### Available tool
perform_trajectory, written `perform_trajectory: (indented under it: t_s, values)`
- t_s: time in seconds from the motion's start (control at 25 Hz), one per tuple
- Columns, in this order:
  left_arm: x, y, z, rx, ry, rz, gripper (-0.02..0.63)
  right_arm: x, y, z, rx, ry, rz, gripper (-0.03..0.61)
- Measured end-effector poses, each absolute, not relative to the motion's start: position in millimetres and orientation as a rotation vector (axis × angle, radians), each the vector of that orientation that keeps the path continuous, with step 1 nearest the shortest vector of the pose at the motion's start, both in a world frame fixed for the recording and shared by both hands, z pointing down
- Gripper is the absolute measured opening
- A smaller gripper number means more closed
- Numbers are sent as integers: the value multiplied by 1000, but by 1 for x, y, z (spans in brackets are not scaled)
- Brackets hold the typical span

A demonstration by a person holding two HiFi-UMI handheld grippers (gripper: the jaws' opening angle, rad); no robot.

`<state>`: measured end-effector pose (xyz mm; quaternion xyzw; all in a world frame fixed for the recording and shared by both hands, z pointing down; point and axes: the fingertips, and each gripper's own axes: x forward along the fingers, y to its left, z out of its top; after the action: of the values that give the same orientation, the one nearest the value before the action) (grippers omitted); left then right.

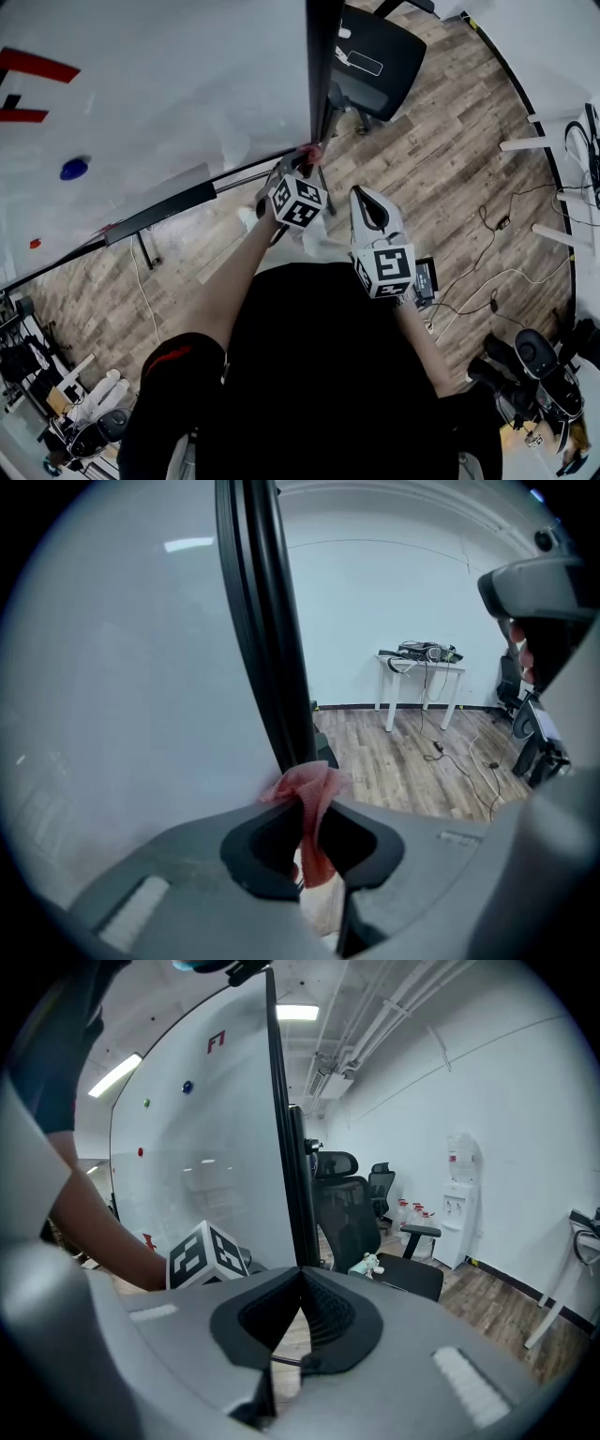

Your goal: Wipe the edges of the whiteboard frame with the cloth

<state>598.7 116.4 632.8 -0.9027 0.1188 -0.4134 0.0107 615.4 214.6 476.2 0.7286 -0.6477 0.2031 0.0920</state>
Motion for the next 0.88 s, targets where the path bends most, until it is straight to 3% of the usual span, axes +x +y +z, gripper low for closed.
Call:
perform_trajectory:
  t_s: [0.52,0.88]
  values:
    - [593,123,624,-2837,395,-1253,48,615,221,472,2165,-1945,595,2]
    - [566,119,593,-2954,531,-1063,48,591,201,469,2055,-2052,549,2]
